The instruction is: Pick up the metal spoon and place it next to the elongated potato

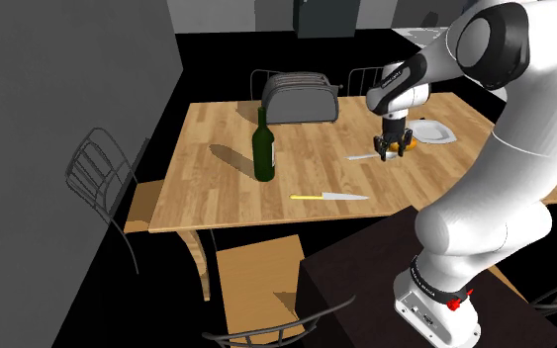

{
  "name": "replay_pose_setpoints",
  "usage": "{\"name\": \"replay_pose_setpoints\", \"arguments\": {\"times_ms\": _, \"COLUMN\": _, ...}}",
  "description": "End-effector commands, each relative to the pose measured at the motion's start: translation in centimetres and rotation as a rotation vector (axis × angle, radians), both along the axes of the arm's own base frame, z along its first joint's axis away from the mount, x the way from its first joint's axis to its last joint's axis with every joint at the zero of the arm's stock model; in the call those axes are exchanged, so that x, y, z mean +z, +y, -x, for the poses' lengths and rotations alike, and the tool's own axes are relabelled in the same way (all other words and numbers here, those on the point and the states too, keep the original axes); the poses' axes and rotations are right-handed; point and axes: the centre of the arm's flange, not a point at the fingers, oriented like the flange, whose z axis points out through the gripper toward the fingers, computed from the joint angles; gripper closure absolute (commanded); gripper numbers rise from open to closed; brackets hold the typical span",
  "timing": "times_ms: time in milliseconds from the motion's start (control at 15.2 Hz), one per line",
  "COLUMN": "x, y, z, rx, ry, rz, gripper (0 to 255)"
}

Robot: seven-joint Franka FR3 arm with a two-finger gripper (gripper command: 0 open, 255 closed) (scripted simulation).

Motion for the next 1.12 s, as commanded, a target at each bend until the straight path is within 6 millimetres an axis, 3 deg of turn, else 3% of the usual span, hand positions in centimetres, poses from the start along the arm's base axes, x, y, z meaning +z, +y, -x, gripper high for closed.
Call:
{"name": "replay_pose_setpoints", "arguments": {"times_ms": 0, "x": 0.2, "y": -2.6, "z": 1.0, "rx": 0.002, "ry": 0.0, "rz": 0.0, "gripper": 255}}
{"name": "replay_pose_setpoints", "arguments": {"times_ms": 1056, "x": 0.2, "y": -22.6, "z": 7.7, "rx": 0.002, "ry": 0.0, "rz": 0.0, "gripper": 255}}
